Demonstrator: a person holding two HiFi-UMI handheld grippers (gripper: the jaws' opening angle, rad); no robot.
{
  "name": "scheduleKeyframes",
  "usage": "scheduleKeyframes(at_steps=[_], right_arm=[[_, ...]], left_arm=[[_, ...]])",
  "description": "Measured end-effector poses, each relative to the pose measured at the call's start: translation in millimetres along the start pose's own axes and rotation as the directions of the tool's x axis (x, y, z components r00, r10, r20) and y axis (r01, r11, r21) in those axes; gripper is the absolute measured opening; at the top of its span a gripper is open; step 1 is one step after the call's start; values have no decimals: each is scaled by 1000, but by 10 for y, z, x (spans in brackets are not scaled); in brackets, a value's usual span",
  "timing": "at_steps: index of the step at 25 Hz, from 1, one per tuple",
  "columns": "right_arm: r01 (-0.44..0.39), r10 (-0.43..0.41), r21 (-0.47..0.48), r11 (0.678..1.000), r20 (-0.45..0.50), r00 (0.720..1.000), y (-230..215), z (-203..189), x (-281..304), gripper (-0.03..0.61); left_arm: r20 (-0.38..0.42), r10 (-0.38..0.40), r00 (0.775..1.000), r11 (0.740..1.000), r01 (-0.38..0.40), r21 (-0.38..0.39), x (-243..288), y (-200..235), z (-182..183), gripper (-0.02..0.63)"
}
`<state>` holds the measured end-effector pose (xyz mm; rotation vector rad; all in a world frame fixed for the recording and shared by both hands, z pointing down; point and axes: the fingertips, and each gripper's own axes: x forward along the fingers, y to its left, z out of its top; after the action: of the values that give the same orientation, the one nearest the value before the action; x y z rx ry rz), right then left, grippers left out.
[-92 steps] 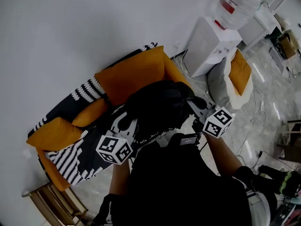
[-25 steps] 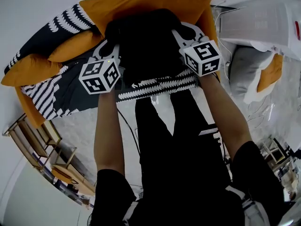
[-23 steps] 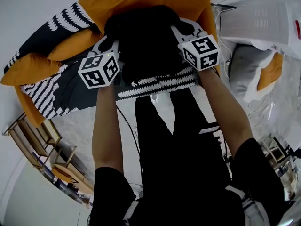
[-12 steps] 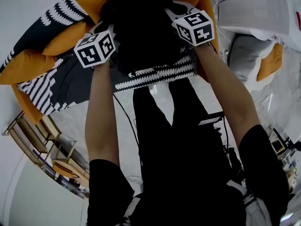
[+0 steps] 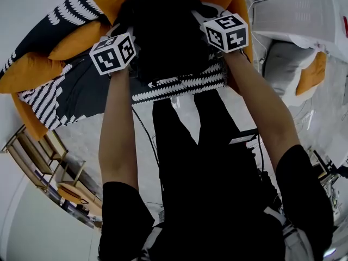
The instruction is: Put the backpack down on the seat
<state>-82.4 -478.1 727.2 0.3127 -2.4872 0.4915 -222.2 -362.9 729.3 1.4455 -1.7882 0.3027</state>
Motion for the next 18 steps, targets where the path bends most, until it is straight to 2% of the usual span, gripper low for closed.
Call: scheduleKeyframes(at_steps=[3,7,11,18], right_arm=[[-8,8,13,1000,6,1000,16,-7,-9,49],[-9,9,19,1000,6,1000,-36,-31,-25,84],[-23,23,46,999,-1,1000,-65,-80,-67,145],[-53,53,74,996,3,999,-107,-165,-380,160]], left_arm=[[11,9,1000,1000,-9,0,-22,19,-16,51],[20,45,999,999,-45,17,-35,70,-45,130],[7,37,999,999,-38,14,-110,85,-123,150],[7,28,1000,1000,-28,8,-286,60,-179,170]])
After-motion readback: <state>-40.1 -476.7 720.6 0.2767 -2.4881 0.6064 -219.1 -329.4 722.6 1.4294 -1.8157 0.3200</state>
